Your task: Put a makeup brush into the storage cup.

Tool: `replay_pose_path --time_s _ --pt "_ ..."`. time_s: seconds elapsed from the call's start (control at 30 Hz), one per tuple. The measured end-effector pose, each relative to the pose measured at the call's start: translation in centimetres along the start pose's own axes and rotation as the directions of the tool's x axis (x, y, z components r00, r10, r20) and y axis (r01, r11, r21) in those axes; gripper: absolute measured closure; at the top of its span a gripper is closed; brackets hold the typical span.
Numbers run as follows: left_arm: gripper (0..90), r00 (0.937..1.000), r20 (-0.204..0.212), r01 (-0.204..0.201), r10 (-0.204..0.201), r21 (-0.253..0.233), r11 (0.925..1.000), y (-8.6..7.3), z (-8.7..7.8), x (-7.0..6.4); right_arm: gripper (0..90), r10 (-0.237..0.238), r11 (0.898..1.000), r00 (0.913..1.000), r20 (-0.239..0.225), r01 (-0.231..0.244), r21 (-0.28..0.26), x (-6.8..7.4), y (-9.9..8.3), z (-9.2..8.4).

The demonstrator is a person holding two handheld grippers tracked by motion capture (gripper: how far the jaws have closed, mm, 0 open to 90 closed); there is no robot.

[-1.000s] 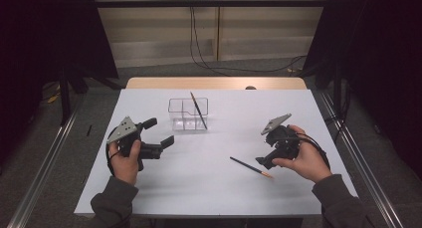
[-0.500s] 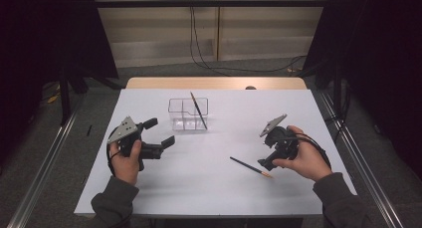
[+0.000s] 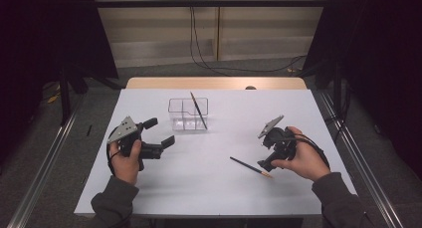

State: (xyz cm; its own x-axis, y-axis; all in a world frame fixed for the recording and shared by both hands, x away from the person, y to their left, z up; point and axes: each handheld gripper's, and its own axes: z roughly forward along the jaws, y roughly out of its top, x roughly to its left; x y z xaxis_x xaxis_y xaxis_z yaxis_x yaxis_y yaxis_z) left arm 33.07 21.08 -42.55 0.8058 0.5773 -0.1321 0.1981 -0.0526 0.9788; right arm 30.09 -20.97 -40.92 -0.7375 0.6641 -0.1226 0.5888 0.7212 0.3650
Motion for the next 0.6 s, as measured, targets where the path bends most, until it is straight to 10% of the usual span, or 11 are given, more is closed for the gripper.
replay_pose_path --time_s 0.6 --pt "2.0 0.9999 -0.011 -0.002 0.002 0.005 1.0 0.02 -0.01 -0.01 14.4 -0.053 0.998 0.9985 -0.017 0.053 0.014 0.34 -0.11 0.42"
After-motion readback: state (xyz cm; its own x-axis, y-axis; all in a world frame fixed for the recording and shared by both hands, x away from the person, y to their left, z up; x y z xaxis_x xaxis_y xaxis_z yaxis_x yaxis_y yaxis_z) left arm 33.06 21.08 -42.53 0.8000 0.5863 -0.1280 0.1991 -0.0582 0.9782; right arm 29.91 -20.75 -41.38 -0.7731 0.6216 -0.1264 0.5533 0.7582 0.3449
